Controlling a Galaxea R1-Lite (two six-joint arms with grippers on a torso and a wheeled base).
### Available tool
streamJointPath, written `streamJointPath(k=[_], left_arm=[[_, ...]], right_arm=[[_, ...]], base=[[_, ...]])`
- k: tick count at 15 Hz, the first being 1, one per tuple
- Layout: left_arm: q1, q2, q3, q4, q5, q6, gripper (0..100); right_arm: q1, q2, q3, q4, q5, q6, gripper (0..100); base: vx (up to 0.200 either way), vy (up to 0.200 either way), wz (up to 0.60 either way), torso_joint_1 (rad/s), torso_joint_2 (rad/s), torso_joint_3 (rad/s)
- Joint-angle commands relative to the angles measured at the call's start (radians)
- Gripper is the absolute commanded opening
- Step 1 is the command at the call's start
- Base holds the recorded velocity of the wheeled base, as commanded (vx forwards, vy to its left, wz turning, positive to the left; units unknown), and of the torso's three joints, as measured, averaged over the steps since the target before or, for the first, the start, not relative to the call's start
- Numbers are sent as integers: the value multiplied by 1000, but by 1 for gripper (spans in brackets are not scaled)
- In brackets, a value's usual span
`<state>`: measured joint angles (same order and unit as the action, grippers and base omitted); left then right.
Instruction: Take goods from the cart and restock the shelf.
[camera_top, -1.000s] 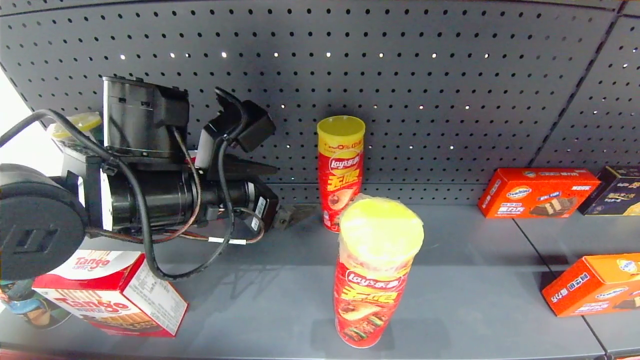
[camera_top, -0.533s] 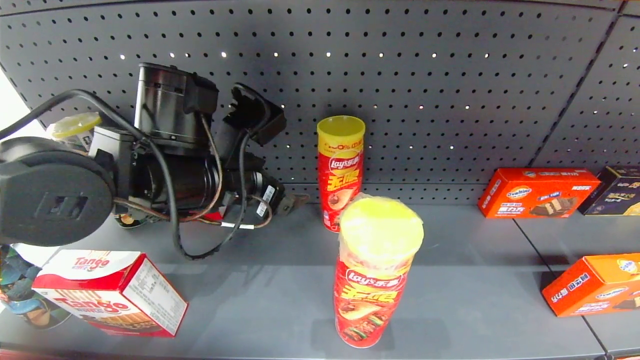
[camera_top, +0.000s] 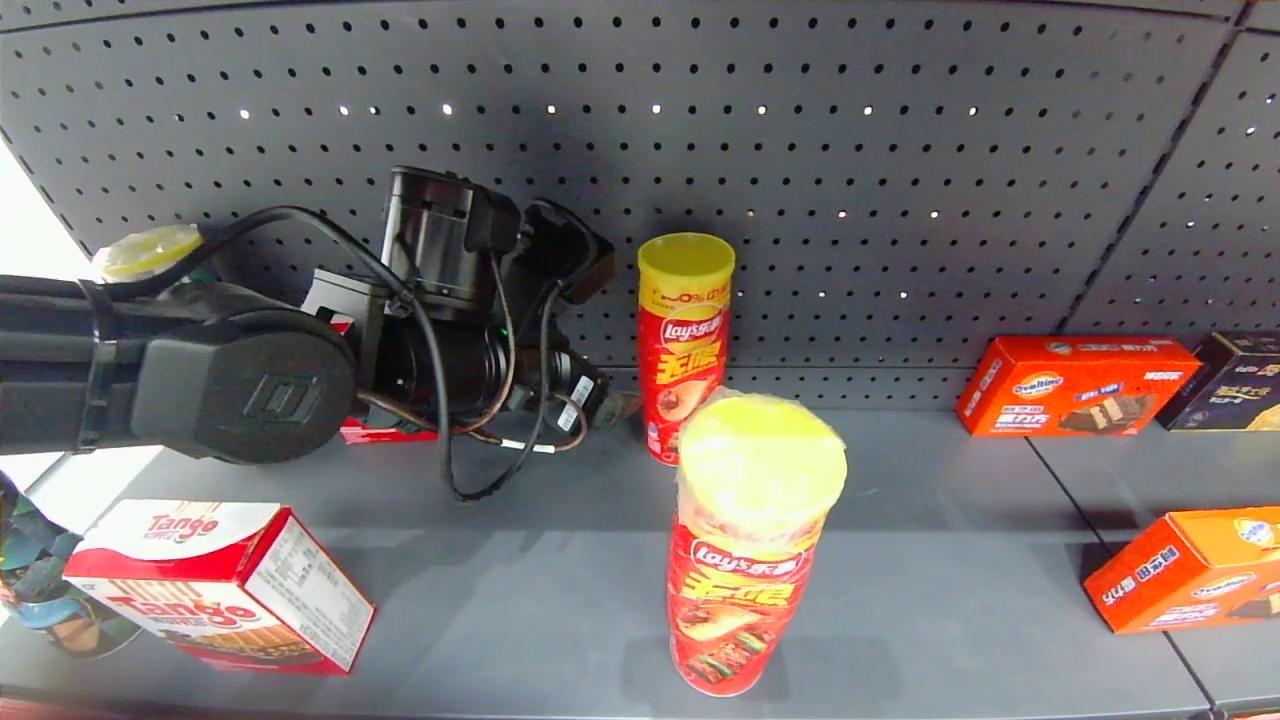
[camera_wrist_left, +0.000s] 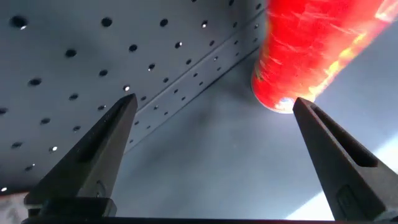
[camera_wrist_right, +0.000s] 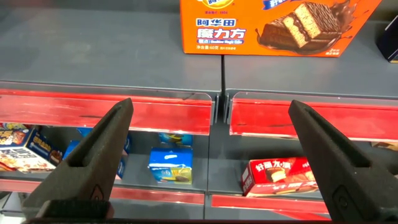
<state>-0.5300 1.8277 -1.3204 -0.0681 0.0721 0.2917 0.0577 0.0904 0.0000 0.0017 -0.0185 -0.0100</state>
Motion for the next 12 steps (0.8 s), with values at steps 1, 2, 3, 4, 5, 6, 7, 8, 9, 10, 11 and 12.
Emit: streamJointPath(k=[1, 2, 3, 4, 5, 6, 7, 8, 9, 10, 11, 12], left_arm=[[2, 33, -20, 1, 5, 0, 100], [4, 41, -29, 1, 6, 0, 100], [4, 53, -39, -1, 8, 0, 100], [4, 58, -49, -2, 9, 0, 100], [4, 58, -49, -2, 9, 0, 100], [4, 74, -68, -2, 11, 0, 100], [4, 87, -85, -2, 25, 0, 100], [2, 91, -92, -2, 26, 1, 100], [2, 93, -95, -2, 26, 1, 100], [1, 93, -95, -2, 26, 1, 100], [-1, 93, -94, -2, 26, 1, 100], [-1, 93, -94, -2, 26, 1, 100]], right_arm=[[1, 2, 0, 0, 0, -1, 100], [1, 2, 0, 0, 0, -1, 100], [1, 0, 0, 0, 0, -1, 100], [1, 2, 0, 0, 0, -1, 100], [1, 2, 0, 0, 0, -1, 100], [1, 2, 0, 0, 0, 1, 100], [1, 2, 0, 0, 0, -1, 100], [1, 2, 0, 0, 0, -1, 100], [1, 2, 0, 0, 0, -1, 100], [1, 2, 0, 0, 0, -1, 100], [1, 2, 0, 0, 0, -1, 100], [1, 2, 0, 0, 0, -1, 100]], base=[[0, 0, 0, 0, 0, 0], [0, 0, 0, 0, 0, 0], [0, 0, 0, 0, 0, 0], [0, 0, 0, 0, 0, 0], [0, 0, 0, 0, 0, 0], [0, 0, 0, 0, 0, 0], [0, 0, 0, 0, 0, 0], [0, 0, 0, 0, 0, 0], [0, 0, 0, 0, 0, 0], [0, 0, 0, 0, 0, 0], [0, 0, 0, 0, 0, 0], [0, 0, 0, 0, 0, 0]])
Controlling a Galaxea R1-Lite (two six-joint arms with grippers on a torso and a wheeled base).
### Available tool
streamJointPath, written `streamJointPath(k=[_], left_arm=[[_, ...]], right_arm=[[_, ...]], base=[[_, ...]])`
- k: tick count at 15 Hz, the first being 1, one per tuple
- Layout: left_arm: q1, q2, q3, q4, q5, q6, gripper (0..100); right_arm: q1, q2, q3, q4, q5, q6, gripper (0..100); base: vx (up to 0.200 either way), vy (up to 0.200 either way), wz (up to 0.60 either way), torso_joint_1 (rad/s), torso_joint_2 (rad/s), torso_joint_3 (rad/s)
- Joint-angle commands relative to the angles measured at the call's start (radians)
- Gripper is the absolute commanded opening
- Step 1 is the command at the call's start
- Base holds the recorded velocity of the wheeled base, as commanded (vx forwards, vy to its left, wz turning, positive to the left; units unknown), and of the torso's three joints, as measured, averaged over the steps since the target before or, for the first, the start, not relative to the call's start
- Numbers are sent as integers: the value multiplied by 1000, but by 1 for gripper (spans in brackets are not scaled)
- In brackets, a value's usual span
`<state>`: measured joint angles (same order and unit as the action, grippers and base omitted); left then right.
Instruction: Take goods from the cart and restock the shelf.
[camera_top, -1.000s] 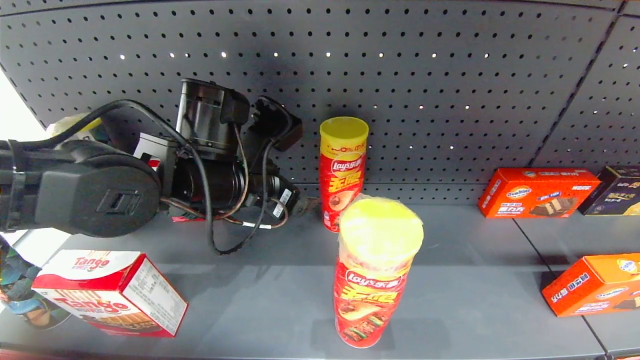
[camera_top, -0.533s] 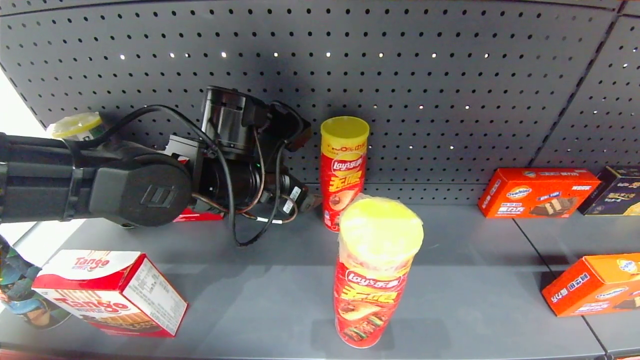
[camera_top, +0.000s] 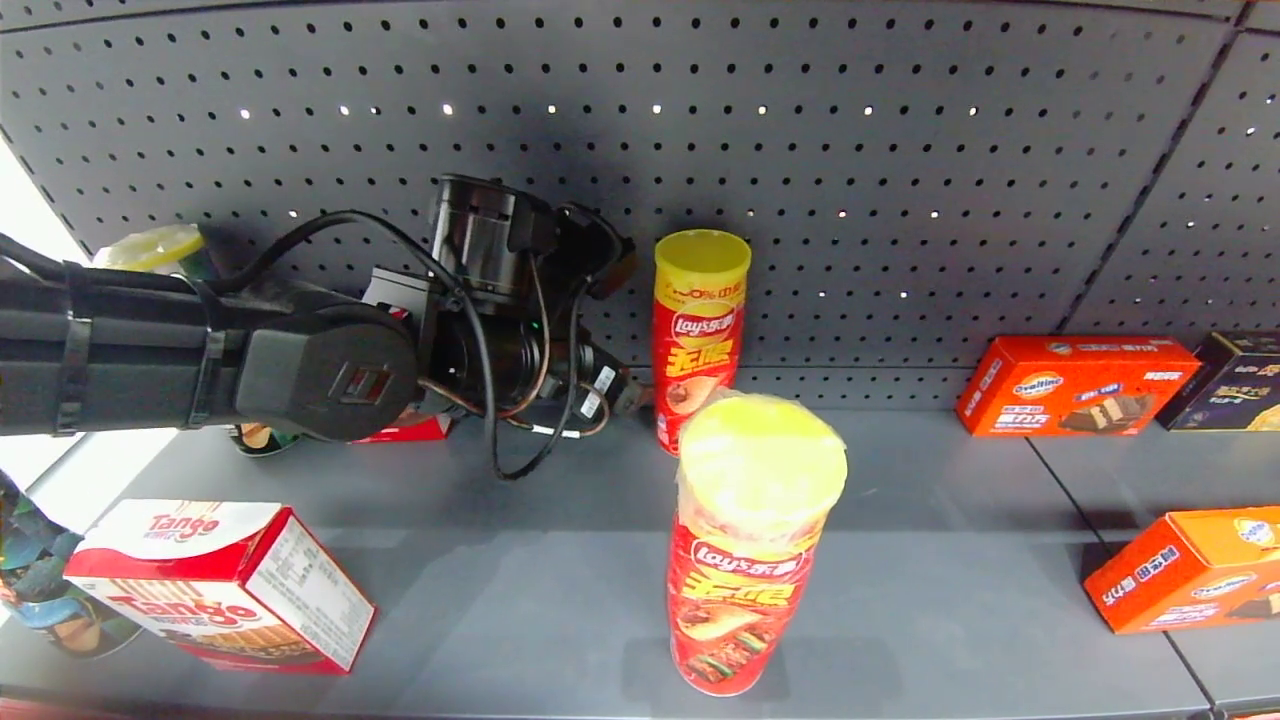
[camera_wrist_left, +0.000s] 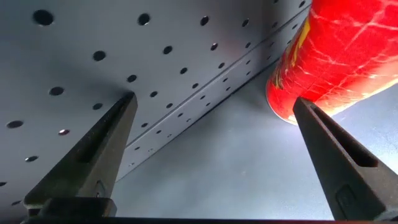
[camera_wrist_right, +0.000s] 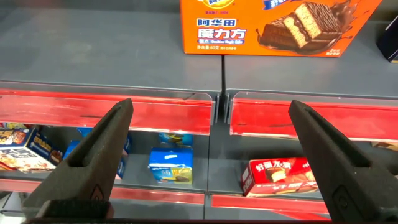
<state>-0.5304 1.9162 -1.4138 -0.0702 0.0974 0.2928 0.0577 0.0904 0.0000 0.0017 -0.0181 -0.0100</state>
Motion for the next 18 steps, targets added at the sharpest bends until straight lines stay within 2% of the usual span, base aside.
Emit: streamJointPath(k=[1, 6, 9, 10, 12, 13, 15, 16, 18], left_arm=[[0, 3, -1, 0, 1, 0, 100], [-2, -42, 15, 0, 1, -4, 100], [-6, -181, 65, 1, 4, -12, 100], [-11, -261, 116, -3, 13, -20, 100], [-71, -390, 233, -69, 21, -93, 100], [-106, -453, 319, -118, 34, -113, 100], [-126, -572, 509, -235, 71, -112, 100], [-134, -634, 593, -322, 67, -112, 100], [-163, -784, 713, -434, 65, -109, 100]], right_arm=[[1, 2, 0, -2, 0, 1, 100], [1, 0, 0, 0, 0, -1, 100], [1, 2, 0, 0, 0, -1, 100], [1, 2, 0, 0, 0, -1, 100], [1, 2, 0, 0, 0, 1, 100], [1, 2, 0, 0, 0, 1, 100], [1, 2, 0, 0, 0, -1, 100], [1, 2, 0, 0, 0, 1, 100], [1, 2, 0, 0, 0, 1, 100]], base=[[0, 0, 0, 0, 0, 0], [0, 0, 0, 0, 0, 0], [0, 0, 0, 0, 0, 0], [0, 0, 0, 0, 0, 0], [0, 0, 0, 0, 0, 0], [0, 0, 0, 0, 0, 0], [0, 0, 0, 0, 0, 0], [0, 0, 0, 0, 0, 0], [0, 0, 0, 0, 0, 0]])
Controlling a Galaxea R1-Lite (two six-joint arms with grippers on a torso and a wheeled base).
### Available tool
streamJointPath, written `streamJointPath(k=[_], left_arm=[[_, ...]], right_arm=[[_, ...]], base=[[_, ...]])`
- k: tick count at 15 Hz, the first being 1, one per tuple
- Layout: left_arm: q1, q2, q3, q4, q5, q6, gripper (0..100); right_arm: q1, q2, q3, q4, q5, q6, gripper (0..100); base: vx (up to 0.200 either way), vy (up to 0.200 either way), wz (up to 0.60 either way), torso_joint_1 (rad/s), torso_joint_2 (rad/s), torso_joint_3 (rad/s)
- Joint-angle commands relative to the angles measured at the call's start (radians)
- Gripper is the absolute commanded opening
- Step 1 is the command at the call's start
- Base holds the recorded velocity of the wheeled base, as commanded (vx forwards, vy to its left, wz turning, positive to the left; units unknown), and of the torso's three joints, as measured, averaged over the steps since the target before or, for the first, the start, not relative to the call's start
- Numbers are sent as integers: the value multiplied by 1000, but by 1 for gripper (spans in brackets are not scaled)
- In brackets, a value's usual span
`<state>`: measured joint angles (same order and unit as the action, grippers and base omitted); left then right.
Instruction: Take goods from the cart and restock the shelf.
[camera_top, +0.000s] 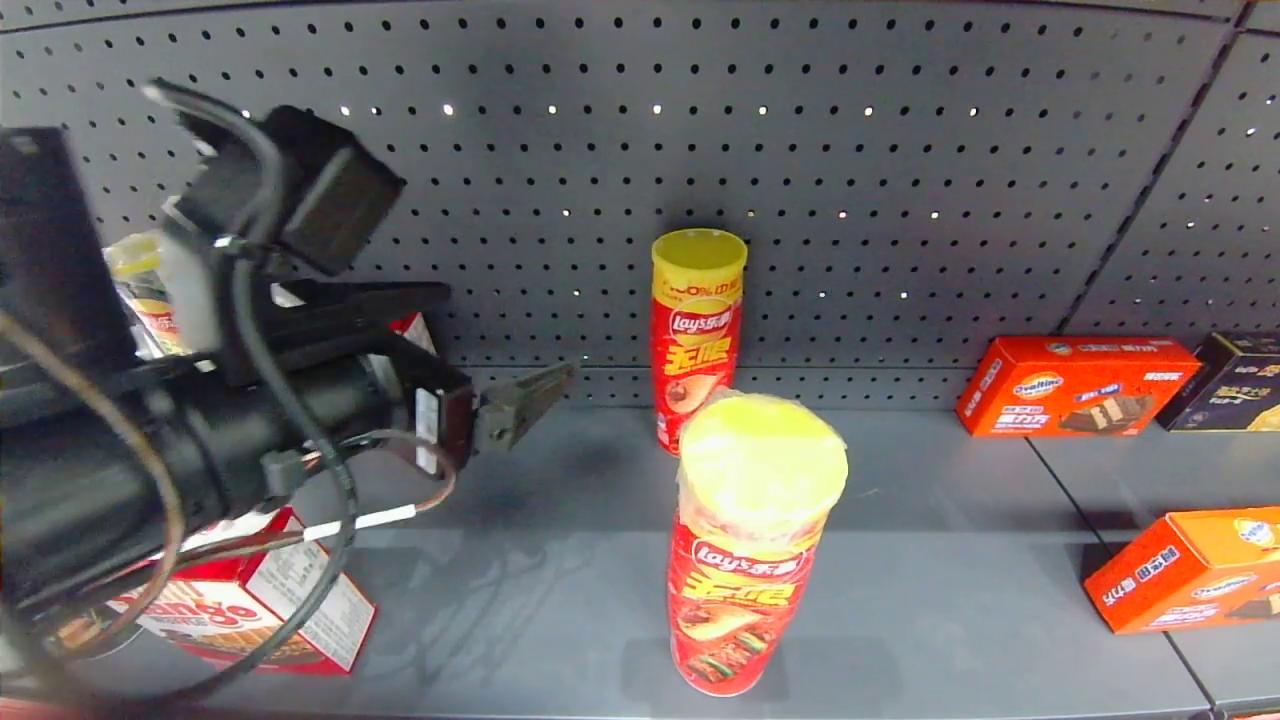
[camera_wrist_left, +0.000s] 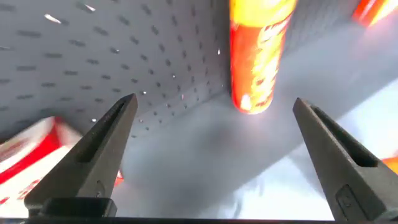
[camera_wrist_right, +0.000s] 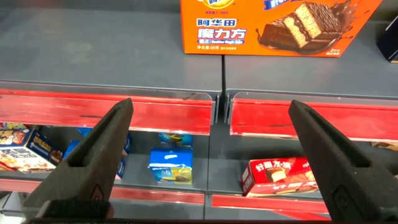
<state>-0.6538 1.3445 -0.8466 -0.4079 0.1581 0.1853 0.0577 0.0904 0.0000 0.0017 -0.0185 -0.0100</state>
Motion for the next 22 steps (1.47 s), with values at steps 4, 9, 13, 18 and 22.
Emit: streamJointPath(k=[4, 9, 13, 18, 22], left_arm=[[-96, -429, 205, -51, 6, 0, 100], [263, -863, 540, 24, 0, -4, 100], [580, -1078, 847, -157, -2, -10, 100], [663, -1335, 847, 231, -307, -15, 100], [658, -1344, 847, 343, -374, -17, 100]], right_arm=[[1, 2, 0, 0, 0, -1, 100], [1, 2, 0, 0, 0, 1, 100], [1, 2, 0, 0, 0, -1, 100], [1, 2, 0, 0, 0, -1, 100], [1, 2, 0, 0, 0, -1, 100]], base=[[0, 0, 0, 0, 0, 0], [0, 0, 0, 0, 0, 0], [0, 0, 0, 0, 0, 0], [0, 0, 0, 0, 0, 0], [0, 0, 0, 0, 0, 0]])
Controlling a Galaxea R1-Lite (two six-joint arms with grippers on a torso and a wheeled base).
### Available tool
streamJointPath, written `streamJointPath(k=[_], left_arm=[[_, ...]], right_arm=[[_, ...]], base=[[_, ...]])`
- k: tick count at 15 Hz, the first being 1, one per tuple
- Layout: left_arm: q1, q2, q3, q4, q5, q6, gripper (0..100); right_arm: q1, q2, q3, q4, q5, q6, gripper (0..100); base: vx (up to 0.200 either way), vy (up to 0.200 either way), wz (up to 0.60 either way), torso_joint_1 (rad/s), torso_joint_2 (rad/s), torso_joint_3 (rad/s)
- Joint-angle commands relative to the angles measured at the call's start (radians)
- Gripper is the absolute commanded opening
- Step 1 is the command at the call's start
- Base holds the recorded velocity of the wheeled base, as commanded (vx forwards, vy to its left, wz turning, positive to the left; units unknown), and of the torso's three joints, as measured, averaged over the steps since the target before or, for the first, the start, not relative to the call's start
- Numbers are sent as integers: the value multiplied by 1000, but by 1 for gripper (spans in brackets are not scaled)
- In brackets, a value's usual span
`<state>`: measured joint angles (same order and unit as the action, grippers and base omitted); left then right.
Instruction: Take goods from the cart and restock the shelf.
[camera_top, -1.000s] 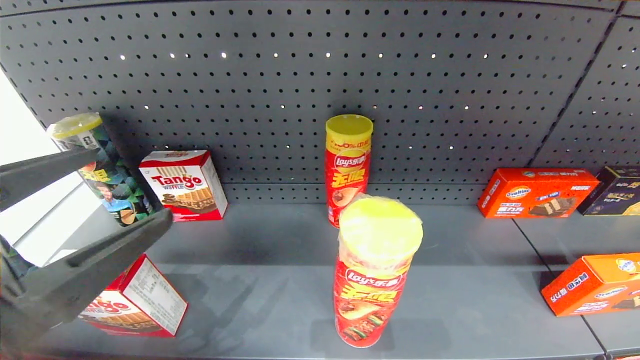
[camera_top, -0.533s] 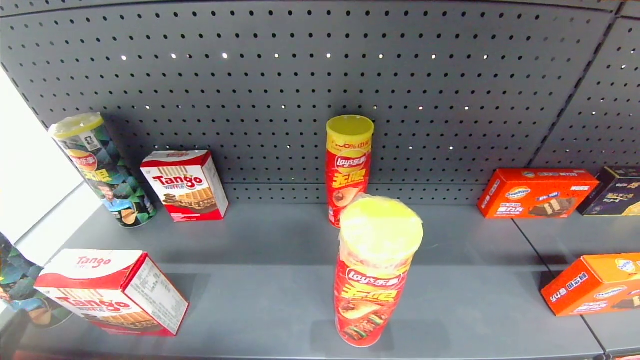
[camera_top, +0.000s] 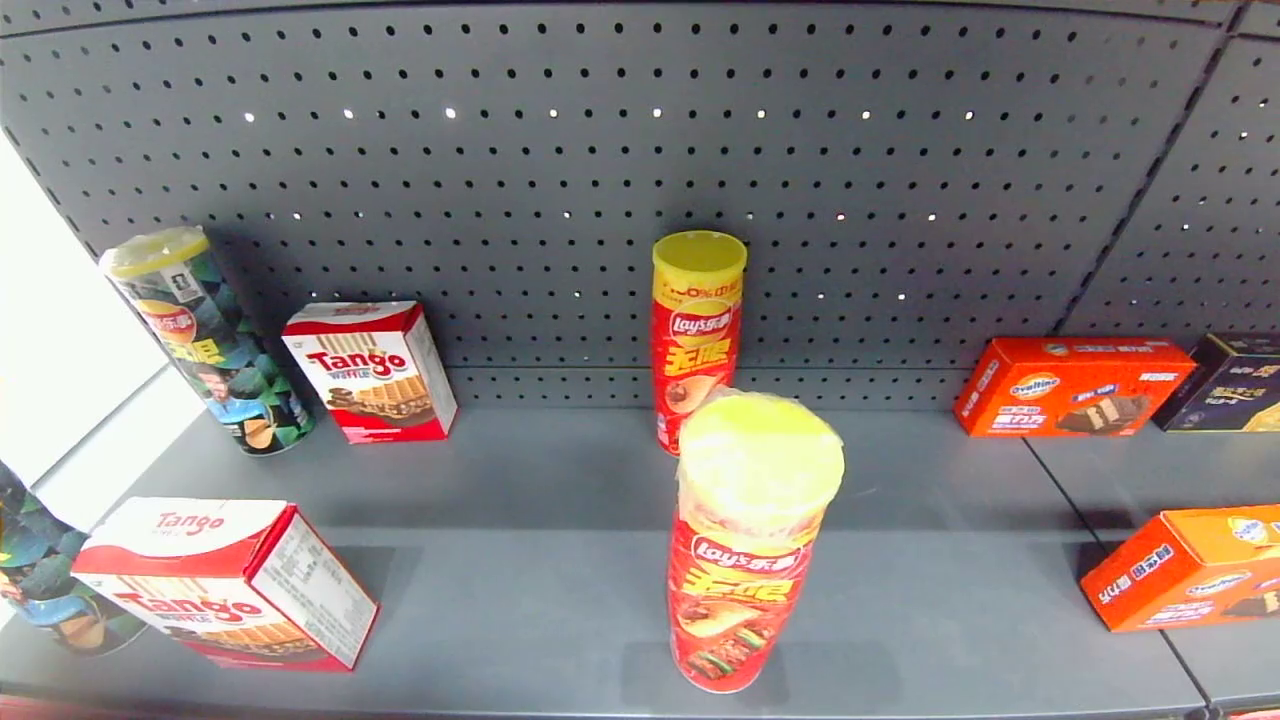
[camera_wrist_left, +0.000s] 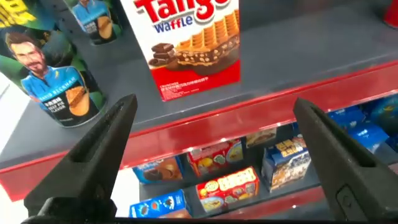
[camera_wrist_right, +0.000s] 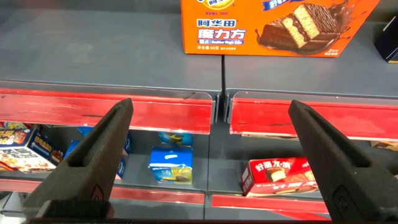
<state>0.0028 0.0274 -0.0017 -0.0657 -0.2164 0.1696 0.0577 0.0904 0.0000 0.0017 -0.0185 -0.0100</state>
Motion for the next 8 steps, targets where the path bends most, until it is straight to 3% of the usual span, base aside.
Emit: streamJointPath(k=[1, 8], left_arm=[[2, -27, 2, 1, 0, -2, 100], [2, -27, 2, 1, -9, -27, 100]], right_arm=[[1, 0, 0, 0, 0, 1, 100], [1, 2, 0, 0, 0, -1, 100]], base=[[0, 0, 0, 0, 0, 0], [0, 0, 0, 0, 0, 0]])
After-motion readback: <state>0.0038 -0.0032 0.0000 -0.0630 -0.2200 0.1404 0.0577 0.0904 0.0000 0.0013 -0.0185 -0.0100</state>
